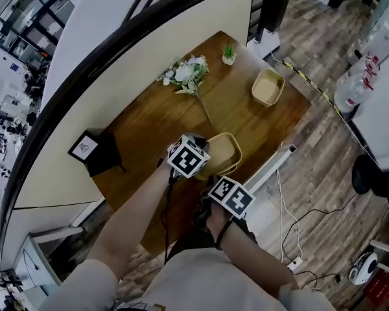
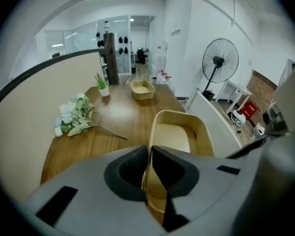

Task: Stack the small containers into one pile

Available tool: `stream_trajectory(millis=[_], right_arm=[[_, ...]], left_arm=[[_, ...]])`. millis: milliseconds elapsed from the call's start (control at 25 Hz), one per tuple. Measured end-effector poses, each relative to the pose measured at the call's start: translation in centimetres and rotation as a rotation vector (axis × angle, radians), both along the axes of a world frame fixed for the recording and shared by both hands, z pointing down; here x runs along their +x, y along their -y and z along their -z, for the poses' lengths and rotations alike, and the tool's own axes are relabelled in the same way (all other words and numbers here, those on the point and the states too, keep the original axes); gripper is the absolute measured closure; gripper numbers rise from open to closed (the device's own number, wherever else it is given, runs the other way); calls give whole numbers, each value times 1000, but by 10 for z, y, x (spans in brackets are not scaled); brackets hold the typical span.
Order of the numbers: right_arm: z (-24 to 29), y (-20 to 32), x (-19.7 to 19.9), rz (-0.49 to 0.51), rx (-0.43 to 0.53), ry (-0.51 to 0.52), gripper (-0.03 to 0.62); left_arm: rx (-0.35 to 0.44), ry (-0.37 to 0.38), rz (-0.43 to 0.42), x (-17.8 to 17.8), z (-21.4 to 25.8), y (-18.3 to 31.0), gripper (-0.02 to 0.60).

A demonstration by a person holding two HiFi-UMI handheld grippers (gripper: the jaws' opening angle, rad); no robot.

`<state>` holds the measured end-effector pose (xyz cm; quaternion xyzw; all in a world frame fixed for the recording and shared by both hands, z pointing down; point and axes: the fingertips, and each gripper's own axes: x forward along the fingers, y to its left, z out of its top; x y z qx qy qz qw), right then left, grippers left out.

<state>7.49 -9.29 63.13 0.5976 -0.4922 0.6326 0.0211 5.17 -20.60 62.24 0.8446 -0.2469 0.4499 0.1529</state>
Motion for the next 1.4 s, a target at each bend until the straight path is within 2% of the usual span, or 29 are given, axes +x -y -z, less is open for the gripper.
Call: stream_trajectory(millis=[160, 400, 640, 680, 760, 800, 840, 960, 1160, 1400], right_arm=[[-20, -10, -17, -28, -62, 39, 560], [-46, -12, -19, -52, -106, 59, 562], [-61, -9, -20, -40, -133, 48, 557], [-63, -8, -21, -30, -130, 46, 540], [-69, -8, -24, -9, -122, 55, 407], [-73, -9, -24, -5, -123, 60, 372], [-75, -10, -23, -3, -123, 59, 366], [-75, -11, -15, 21, -100, 34, 319], [-59, -2, -1, 85, -33, -13, 239], [-11, 13, 19, 167, 114, -117, 216]], left_arm=[[-30, 43, -76, 5, -25, -7, 538], [-30, 49, -116, 10, -48, -8, 537], [-26, 61, 16, 0, -68, -1, 513], [-26, 70, 30, -3, -71, -1, 492], [-29, 96, 46, -8, -80, -2, 463], [-33, 104, 53, -10, -84, -2, 461], [-38, 108, 63, -13, -87, -3, 451], [-54, 60, 117, -18, -85, -6, 399], [-96, -68, 217, -24, -63, -6, 387], [-13, -133, 281, -38, -14, 0, 376]])
